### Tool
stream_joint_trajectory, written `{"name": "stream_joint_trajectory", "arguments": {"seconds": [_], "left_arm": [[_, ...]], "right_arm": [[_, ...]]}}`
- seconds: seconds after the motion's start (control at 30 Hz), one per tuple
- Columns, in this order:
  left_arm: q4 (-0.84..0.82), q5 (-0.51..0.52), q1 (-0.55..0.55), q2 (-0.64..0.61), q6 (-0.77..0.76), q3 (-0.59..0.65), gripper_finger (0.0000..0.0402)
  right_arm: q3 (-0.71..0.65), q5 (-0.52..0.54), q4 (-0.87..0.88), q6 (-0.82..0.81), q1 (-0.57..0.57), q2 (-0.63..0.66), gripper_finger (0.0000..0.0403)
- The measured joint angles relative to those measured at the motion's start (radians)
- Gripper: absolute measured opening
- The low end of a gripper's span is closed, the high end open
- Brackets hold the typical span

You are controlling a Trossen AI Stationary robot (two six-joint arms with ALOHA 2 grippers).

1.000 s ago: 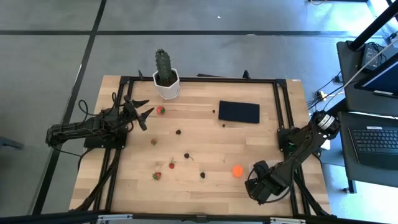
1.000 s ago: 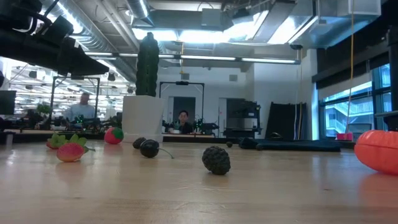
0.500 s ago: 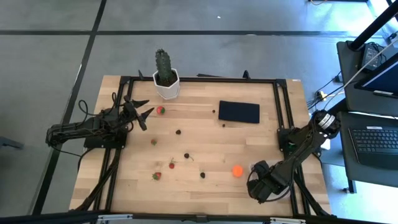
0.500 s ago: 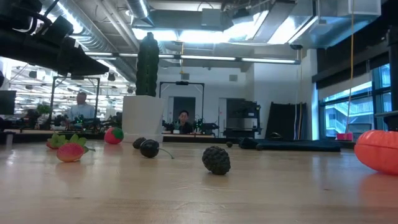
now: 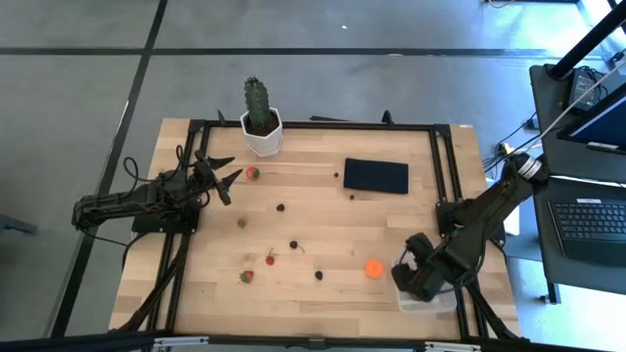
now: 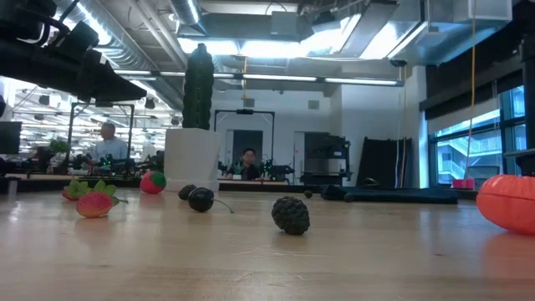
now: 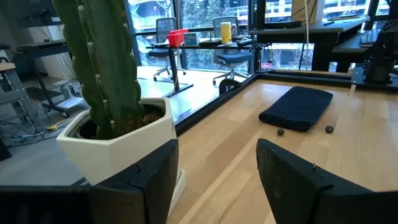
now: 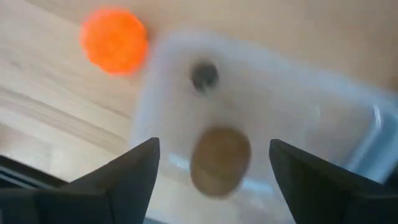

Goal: Pick and placing Produce into tupperware
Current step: Put the tangerine into the transparent bin

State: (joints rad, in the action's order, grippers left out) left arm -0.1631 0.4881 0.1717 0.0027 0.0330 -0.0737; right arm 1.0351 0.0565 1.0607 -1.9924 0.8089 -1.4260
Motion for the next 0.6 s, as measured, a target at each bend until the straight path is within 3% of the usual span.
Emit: {"name": "stream_joint_trajectory", "arguments": {"seconds": [0.37, 0.6], "left_arm": [[0.0, 0.0, 0.0, 0.0, 0.0, 0.0, 0.0208], [0.0, 0.0, 0.0, 0.0, 0.0, 0.0, 0.0208]], "right_arm": [[0.0, 0.02, -0.06, 0.523, -0.281, 0.006, 0.0304], [0.001, -0.005, -0.209, 0.819, -0.392, -0.006, 0.0304]]}}
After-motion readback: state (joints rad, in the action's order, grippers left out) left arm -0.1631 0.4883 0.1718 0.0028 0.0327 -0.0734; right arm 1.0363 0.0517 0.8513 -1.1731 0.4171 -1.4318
